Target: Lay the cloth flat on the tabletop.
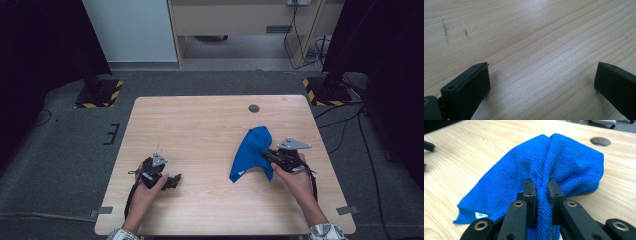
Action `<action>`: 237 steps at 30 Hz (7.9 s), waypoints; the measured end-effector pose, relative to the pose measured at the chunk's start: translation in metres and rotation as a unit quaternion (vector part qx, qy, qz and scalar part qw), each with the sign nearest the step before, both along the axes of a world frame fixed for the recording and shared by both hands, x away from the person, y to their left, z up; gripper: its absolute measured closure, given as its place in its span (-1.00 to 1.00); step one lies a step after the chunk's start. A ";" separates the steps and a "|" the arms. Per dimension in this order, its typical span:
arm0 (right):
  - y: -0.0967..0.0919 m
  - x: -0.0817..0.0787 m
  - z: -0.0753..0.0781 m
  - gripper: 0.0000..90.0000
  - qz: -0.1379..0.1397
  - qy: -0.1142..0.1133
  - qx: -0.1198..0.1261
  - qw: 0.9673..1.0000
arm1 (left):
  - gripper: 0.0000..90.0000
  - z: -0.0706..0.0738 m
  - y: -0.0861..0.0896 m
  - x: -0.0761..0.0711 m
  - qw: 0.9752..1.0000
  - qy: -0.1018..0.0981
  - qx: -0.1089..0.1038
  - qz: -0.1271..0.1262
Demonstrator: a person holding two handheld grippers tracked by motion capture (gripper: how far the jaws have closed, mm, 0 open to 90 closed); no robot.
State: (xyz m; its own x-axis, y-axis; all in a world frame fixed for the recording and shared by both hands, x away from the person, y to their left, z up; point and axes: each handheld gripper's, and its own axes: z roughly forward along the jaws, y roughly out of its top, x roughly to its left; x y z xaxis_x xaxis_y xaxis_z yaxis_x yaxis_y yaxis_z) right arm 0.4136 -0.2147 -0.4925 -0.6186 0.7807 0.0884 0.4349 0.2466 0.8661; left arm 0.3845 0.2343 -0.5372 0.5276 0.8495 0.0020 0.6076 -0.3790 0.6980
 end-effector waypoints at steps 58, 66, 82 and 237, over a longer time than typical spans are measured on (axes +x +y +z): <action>0.132 -0.028 0.004 -0.08 0.095 0.012 -0.026 0.995 | -0.82 0.024 -0.032 -0.020 0.997 -0.034 -0.037 -0.051; 0.114 -0.026 0.001 0.53 0.089 0.020 -0.031 0.995 | -0.73 0.025 -0.048 -0.026 0.995 -0.030 -0.037 -0.084; 0.103 -0.030 0.000 0.18 0.111 0.054 -0.015 0.992 | -0.69 0.024 -0.064 -0.032 0.991 -0.033 -0.041 -0.126; 0.012 -0.002 -0.024 -0.14 -0.032 0.076 -0.055 0.995 | 0.23 0.030 -0.009 -0.004 0.990 -0.077 -0.114 0.004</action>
State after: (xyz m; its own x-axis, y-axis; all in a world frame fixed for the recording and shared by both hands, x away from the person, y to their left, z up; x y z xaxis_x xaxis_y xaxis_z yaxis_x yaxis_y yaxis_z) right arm 0.4112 -0.2025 -0.5164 -0.5535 0.8282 0.0883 0.5765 0.3044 0.7583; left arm 0.3807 0.2254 -0.5077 0.5300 0.8409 -0.1094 0.4885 -0.1973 0.8499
